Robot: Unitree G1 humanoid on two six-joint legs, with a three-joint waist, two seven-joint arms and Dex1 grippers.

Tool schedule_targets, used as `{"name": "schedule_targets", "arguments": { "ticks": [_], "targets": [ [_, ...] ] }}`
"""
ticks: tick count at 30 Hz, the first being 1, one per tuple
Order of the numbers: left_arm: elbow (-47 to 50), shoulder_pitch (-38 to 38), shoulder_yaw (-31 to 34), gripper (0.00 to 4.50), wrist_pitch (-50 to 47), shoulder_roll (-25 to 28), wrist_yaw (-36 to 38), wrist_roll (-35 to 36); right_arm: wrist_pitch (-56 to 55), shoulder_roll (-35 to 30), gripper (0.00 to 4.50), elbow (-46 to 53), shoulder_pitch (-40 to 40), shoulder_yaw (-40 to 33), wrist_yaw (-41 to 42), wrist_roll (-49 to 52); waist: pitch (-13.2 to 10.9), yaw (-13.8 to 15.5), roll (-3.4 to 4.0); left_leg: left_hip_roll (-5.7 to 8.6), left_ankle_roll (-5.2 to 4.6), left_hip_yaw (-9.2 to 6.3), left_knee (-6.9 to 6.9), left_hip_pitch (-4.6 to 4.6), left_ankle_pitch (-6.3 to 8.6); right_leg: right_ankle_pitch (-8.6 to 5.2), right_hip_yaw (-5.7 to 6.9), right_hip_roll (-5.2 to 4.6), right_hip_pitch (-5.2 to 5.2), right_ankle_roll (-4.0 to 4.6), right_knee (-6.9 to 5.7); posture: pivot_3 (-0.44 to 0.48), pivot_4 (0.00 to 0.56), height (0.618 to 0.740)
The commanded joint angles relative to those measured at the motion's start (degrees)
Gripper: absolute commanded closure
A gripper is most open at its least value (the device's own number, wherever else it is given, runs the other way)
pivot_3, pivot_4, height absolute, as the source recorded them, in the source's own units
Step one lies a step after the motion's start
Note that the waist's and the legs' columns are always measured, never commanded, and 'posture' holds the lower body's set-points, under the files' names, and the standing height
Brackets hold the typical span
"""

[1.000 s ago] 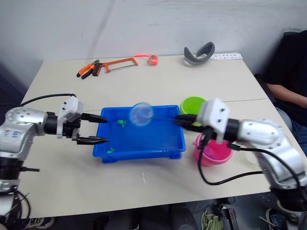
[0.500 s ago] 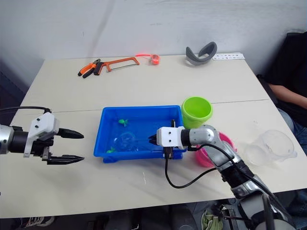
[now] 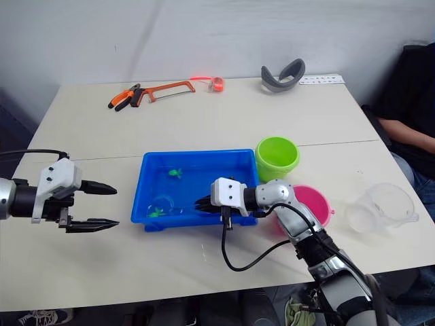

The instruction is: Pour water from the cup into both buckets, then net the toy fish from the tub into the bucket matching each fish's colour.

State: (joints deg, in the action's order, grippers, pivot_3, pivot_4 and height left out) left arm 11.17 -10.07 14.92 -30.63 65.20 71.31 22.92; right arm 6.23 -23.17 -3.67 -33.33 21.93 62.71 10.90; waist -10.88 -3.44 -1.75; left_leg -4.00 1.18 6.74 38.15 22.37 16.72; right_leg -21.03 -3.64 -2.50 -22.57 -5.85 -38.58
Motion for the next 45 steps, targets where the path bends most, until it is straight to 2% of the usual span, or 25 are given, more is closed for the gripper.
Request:
{"name": "schedule_targets", "arguments": {
  "ticks": [1,3,7,11,20,25,29,33,36,40,45],
  "targets": [
    [-1.8,-3.0,-0.4,0.05,1.2,-0.5,-0.9,0.2,6.3,-1.0,4.5,4.5,0.0,-3.7,1.0,4.8,0.0,0.0,0.0,0.0,0.0,-0.01,0.01,0.0,0.0,0.0,0.01,0.02,0.0,0.0,0.0,0.0,0.15,0.74],
    [-2.9,-4.7,-1.1,0.05,1.3,-1.3,-1.1,0.8,9.3,-1.6,4.5,5.2,0.1,-5.2,0.9,6.2,0.0,0.1,0.0,0.01,0.0,-0.01,0.0,0.0,0.0,0.0,0.01,0.02,0.0,0.0,0.01,0.0,0.15,0.74],
    [-8.1,-11.6,-3.3,0.05,4.9,-6.6,-6.0,-1.5,14.0,-4.0,4.5,8.2,1.2,-8.5,0.6,8.6,0.0,0.2,0.0,0.03,0.0,-0.01,-0.01,0.01,0.0,0.0,0.02,0.03,0.0,0.0,0.01,0.0,0.15,0.74],
    [-8.6,-14.9,-5.5,0.05,3.3,-10.1,-5.3,1.0,17.7,-7.3,4.5,13.7,3.5,-13.4,-1.4,11.0,0.0,0.2,-0.04,0.04,0.0,-0.03,0.0,0.02,0.0,0.0,0.03,0.03,0.0,0.0,0.02,0.0,0.15,0.74],
    [-12.2,-25.3,-13.8,0.05,2.7,-24.7,-6.2,2.7,30.5,-19.5,4.5,30.3,11.1,-34.0,-8.0,19.2,0.0,1.3,-0.05,0.08,-0.02,-0.06,0.06,0.07,0.01,0.02,0.04,0.01,0.02,-0.04,0.04,0.0,0.15,0.74],
    [-13.4,-28.8,-17.0,0.05,2.4,-30.2,-5.5,3.1,33.7,-25.7,4.5,31.8,13.8,-42.3,-10.4,20.3,0.0,1.5,-0.04,0.2,-0.02,-0.01,0.04,0.04,0.01,0.03,-0.05,0.08,0.04,-0.06,0.08,0.0,0.15,0.74],
    [-16.8,-31.2,-17.9,0.05,4.6,-33.6,-5.9,2.0,33.0,-30.2,4.5,30.3,17.0,-47.3,-12.9,17.1,0.0,1.8,-0.04,0.19,-0.01,-0.03,0.03,0.04,0.0,0.03,-0.07,0.12,0.03,-0.05,0.1,0.0,0.15,0.74],
    [-19.3,-32.9,-19.1,0.05,6.6,-35.3,-4.7,1.0,23.6,-34.2,4.5,29.0,22.0,-46.4,-12.2,9.5,0.0,1.7,-0.04,0.29,-0.03,0.01,0.05,0.04,0.0,0.06,-0.12,0.1,0.06,-0.11,0.18,0.0,0.15,0.74],
    [-21.8,-34.5,-19.3,0.05,7.8,-36.5,-4.4,0.5,9.8,-36.9,4.5,26.1,25.4,-42.0,-12.8,-0.8,0.0,1.7,-0.04,0.32,-0.03,0.02,0.05,0.04,-0.01,0.07,-0.14,0.13,0.08,-0.13,0.23,0.0,0.15,0.74],
    [-23.2,-34.9,-19.9,0.05,9.4,-37.2,-3.9,-0.3,-9.0,-40.3,4.5,19.7,25.4,-37.3,-19.7,-16.3,0.0,1.6,-0.03,0.32,-0.03,0.08,0.05,0.03,-0.01,0.08,-0.18,0.17,0.07,-0.16,0.26,0.0,0.15,0.74],
    [-24.4,-35.2,-19.2,0.05,10.2,-37.2,-4.1,-0.7,-32.0,-47.7,4.5,13.4,25.1,-34.6,-29.8,-34.4,0.0,1.6,0.0,0.26,-0.02,0.12,0.02,0.03,-0.01,0.08,-0.23,0.15,0.0,-0.15,0.25,0.0,0.15,0.74]
  ]
}}
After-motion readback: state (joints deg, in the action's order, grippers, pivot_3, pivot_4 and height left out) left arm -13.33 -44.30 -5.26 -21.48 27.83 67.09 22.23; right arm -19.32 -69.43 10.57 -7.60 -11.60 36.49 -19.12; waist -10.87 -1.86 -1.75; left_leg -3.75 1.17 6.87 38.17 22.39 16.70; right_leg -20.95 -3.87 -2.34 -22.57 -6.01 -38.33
